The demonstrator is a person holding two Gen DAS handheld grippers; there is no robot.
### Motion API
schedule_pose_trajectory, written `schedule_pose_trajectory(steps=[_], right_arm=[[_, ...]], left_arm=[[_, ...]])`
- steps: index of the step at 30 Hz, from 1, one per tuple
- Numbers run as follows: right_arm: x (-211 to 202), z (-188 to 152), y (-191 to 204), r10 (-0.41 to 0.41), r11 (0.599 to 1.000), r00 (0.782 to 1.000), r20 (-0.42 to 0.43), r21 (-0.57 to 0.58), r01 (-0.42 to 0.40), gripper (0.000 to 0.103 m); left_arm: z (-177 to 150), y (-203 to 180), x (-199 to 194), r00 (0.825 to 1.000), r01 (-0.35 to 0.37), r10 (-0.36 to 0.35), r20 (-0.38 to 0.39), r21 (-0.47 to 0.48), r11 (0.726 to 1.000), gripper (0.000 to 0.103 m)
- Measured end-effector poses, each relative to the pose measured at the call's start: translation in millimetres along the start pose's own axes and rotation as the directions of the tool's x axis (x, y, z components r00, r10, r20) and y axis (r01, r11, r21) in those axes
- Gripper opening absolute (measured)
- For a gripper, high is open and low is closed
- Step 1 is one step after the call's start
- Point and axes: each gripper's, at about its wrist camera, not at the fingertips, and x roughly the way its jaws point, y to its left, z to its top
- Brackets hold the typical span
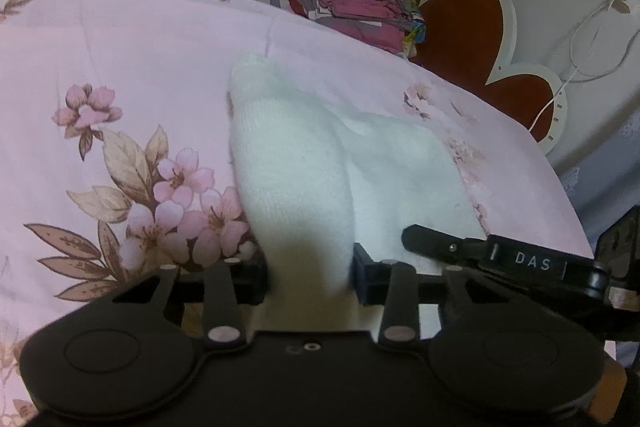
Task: Fold small clothes
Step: 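Grasp the sweater end with both tools and lift it to fold, then lay the lifted end over the stack and open both tools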
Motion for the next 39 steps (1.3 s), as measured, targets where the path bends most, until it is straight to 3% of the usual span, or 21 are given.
schedule_pose_trajectory(steps=[8, 16, 28, 35, 39], right_arm=[[-21, -1, 36, 0.06, 0.998, 0.998, 0.029, -0.033, -0.059, 0.034], [-21, -19, 104, 0.121, 0.991, 0.992, 0.037, -0.067, -0.118, 0.034], [33, -86, 250, 0.141, 0.985, 0.989, 0.042, -0.102, -0.136, 0.034], [90, -120, 326, 0.153, 0.983, 0.988, 0.034, -0.108, -0.148, 0.034], [126, -128, 348, 0.154, 0.981, 0.988, 0.007, -0.121, -0.152, 0.034]], left_arm=[[5, -8, -36, 0.999, -0.006, 0.004, 0.042, 0.047, 0.999, 0.035], [13, 22, -95, 0.994, -0.038, 0.032, 0.1, 0.06, 0.998, 0.035], [23, 153, -191, 0.988, -0.046, 0.039, 0.151, 0.039, 0.998, 0.035], [34, 229, -226, 0.985, -0.084, 0.078, 0.155, 0.029, 0.996, 0.035], [38, 265, -231, 0.984, -0.107, 0.104, 0.145, 0.014, 0.994, 0.035]])
